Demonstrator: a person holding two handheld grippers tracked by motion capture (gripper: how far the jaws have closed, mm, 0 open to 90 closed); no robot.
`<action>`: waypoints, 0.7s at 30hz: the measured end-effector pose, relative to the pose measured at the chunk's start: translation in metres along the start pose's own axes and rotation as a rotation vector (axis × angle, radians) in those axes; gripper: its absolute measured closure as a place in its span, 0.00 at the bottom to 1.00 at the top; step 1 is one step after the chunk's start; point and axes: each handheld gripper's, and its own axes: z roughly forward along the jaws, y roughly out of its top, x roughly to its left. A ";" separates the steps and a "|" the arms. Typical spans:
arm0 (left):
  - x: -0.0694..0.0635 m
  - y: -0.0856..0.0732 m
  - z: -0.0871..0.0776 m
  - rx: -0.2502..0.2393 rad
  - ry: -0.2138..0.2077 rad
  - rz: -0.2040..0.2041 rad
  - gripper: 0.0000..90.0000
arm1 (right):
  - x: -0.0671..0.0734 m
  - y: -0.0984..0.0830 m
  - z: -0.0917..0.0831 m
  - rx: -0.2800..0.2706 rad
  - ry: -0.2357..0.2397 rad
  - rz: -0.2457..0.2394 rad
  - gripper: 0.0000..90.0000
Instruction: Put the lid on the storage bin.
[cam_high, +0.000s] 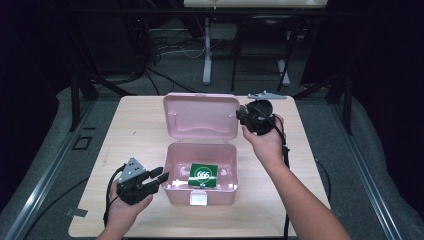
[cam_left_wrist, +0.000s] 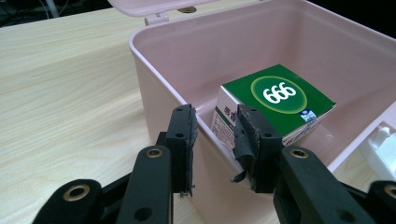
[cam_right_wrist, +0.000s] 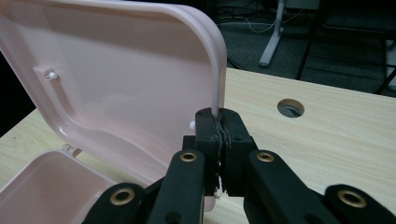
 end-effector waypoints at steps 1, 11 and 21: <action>0.000 0.000 0.000 -0.001 0.000 -0.001 0.75 | 0.000 -0.001 -0.001 -0.004 0.002 -0.003 0.97; 0.000 0.000 0.000 0.001 0.001 0.000 0.75 | 0.004 -0.007 -0.008 -0.031 0.000 -0.029 0.97; 0.000 0.000 0.000 -0.001 0.001 -0.001 0.75 | 0.007 -0.012 -0.015 -0.043 0.006 -0.041 0.97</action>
